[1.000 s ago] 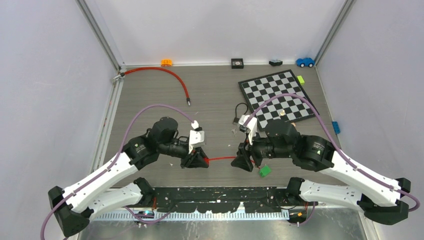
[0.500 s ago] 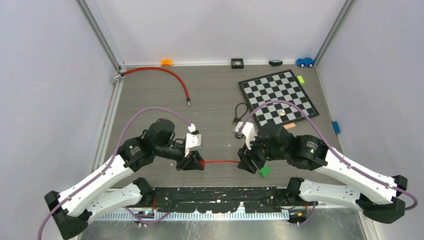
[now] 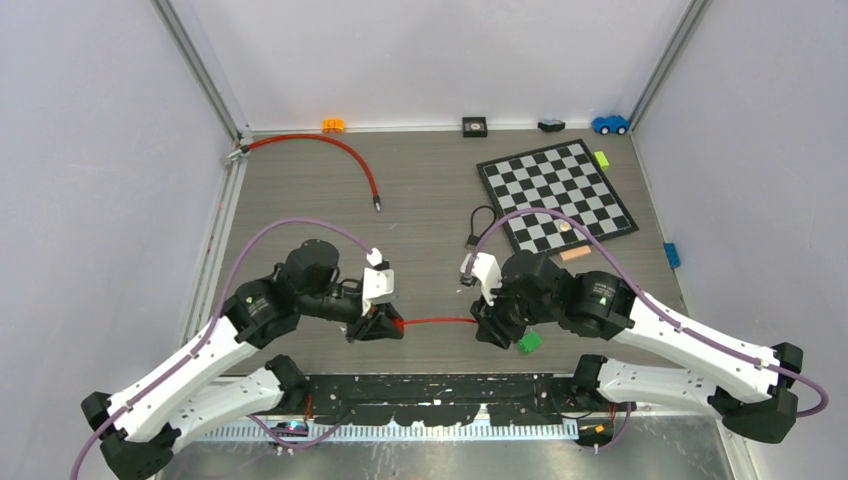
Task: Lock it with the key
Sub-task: Lock the lock.
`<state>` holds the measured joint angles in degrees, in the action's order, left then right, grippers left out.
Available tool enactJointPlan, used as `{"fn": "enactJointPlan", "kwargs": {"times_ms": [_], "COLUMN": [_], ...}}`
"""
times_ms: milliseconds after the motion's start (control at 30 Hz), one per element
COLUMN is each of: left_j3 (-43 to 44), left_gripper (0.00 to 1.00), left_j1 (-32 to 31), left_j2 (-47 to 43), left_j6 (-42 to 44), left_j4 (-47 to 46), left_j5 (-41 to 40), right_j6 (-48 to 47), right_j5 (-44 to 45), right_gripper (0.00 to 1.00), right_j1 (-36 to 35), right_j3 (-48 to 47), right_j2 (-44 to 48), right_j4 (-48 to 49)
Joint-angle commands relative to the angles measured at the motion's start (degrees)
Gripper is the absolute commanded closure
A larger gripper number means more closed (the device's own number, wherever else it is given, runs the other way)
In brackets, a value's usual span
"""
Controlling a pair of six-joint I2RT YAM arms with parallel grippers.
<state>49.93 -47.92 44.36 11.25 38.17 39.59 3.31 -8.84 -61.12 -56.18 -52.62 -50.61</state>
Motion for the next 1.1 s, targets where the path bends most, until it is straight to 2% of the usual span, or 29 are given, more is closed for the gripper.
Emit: {"fn": "enactJointPlan", "kwargs": {"times_ms": [0, 300, 700, 767, 933, 1067], "left_j3": [2.7, 2.9, 2.8, 2.7, 1.2, -3.7], "left_gripper": [1.00, 1.00, 1.00, 1.00, 1.00, 1.00], "left_j1": [-0.2, -0.2, -0.2, -0.2, -0.2, -0.2], "left_j2": [-1.6, -1.9, -4.7, -5.1, -6.1, -10.5], "left_j6": [0.9, 1.0, 2.1, 2.1, 1.0, -0.2], "left_j4": [-1.2, -1.3, 1.5, 1.3, -1.7, -9.5], "left_j5": [-0.5, -0.8, -3.0, -3.0, -4.3, -5.9], "right_j6": [-0.6, -0.2, -0.2, -0.1, 0.5, 2.0], "right_j5": [-0.8, 2.6, 4.1, 3.9, 6.6, 11.1], "right_gripper": [0.58, 0.57, 0.62, 0.66, 0.98, 0.99], "right_j1": [-0.2, -0.1, -0.1, -0.1, -0.1, -0.2], "right_j3": [0.2, 1.3, 2.2, 2.2, 1.2, 0.4], "right_j2": [0.9, 1.7, 3.0, 3.1, 4.7, 10.3], "right_j4": [1.8, 2.0, 2.7, 2.7, 3.6, 9.4]}}
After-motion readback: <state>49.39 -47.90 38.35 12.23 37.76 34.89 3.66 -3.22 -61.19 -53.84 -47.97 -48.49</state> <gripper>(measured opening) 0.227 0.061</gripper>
